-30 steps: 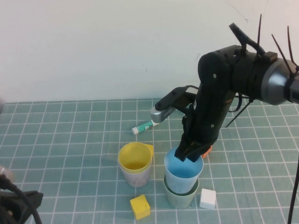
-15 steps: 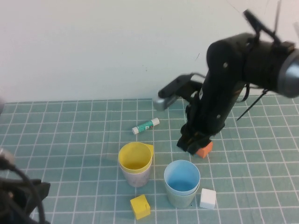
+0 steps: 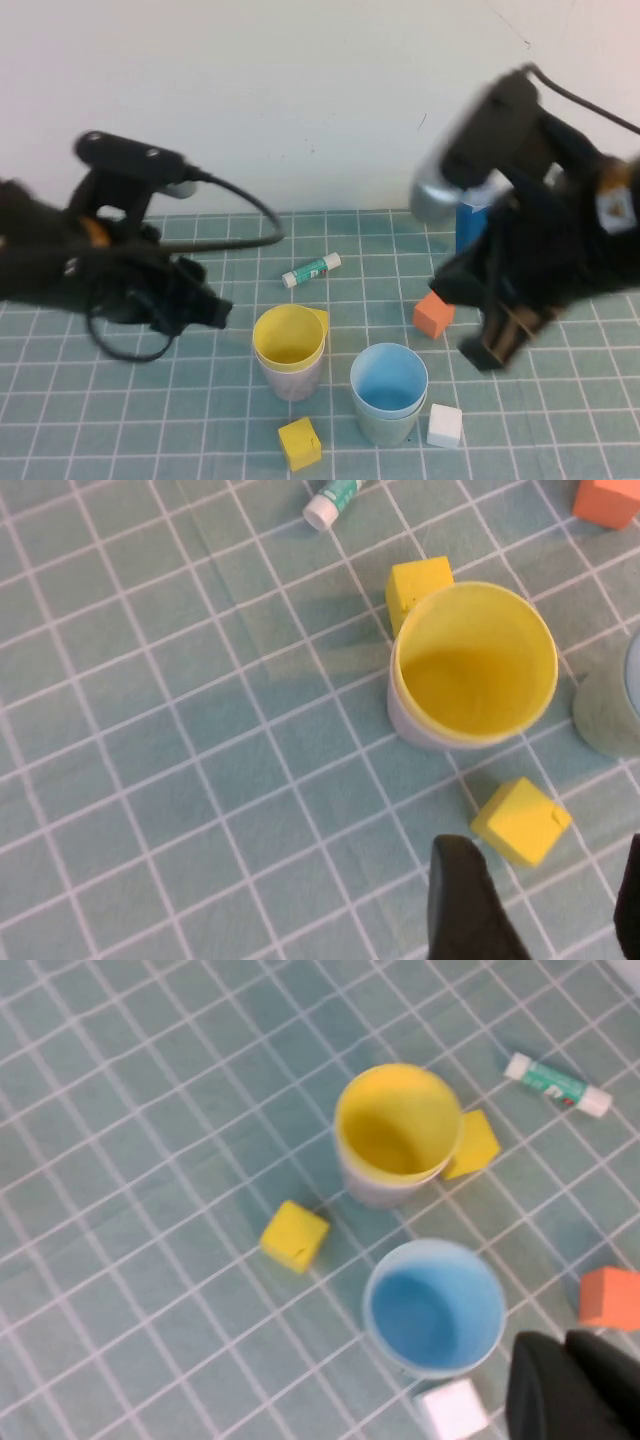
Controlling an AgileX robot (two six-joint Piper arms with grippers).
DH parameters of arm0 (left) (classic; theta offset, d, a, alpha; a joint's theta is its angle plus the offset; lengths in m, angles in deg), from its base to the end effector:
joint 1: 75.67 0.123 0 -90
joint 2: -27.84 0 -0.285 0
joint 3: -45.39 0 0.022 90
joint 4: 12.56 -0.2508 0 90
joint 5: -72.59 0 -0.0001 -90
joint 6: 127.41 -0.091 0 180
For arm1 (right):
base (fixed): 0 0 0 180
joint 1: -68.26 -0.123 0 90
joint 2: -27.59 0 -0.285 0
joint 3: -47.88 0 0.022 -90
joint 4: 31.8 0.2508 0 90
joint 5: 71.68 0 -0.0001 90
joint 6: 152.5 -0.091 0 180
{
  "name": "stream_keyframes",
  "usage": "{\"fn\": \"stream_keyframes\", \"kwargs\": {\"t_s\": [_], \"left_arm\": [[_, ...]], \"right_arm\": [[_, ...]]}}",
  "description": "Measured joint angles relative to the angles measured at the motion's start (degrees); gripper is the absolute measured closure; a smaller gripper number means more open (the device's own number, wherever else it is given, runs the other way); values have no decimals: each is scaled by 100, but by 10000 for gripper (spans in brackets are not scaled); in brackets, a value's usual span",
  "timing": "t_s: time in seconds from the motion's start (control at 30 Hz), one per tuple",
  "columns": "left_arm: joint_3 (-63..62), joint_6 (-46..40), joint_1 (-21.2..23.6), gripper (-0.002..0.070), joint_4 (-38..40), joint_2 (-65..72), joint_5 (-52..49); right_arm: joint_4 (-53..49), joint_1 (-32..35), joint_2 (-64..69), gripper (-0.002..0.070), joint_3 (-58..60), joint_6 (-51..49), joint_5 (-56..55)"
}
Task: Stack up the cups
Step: Pick up the pink cup
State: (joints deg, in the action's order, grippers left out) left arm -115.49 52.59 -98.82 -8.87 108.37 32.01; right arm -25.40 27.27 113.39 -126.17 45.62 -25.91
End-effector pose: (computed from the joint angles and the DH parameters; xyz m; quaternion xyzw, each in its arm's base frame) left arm 0.2396 -0.1066 0.3139 0.1730 0.9240 -0.0957 0.3274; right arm 0.2155 0.1969 0.3548 -0.4401 0.8203 0.1221 0.3443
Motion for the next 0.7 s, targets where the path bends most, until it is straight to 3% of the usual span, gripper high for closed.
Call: {"fn": "stream_keyframes", "kwargs": {"t_s": [0.23,0.37,0.5,0.7], "left_arm": [[-1076,-88,0,371,15,1710,-297],[-1545,-88,0,313,4,2499,-425],[-1900,-88,0,232,13,3195,-521],[-2158,-78,0,204,13,3916,-483]], "right_arm": [[383,-175,-1342,677,1779,-166,-690],[813,-184,-1872,678,2601,-195,-840],[1066,-184,-2255,678,3003,-194,-877],[1126,-184,-2630,678,3105,-206,-904]]}}
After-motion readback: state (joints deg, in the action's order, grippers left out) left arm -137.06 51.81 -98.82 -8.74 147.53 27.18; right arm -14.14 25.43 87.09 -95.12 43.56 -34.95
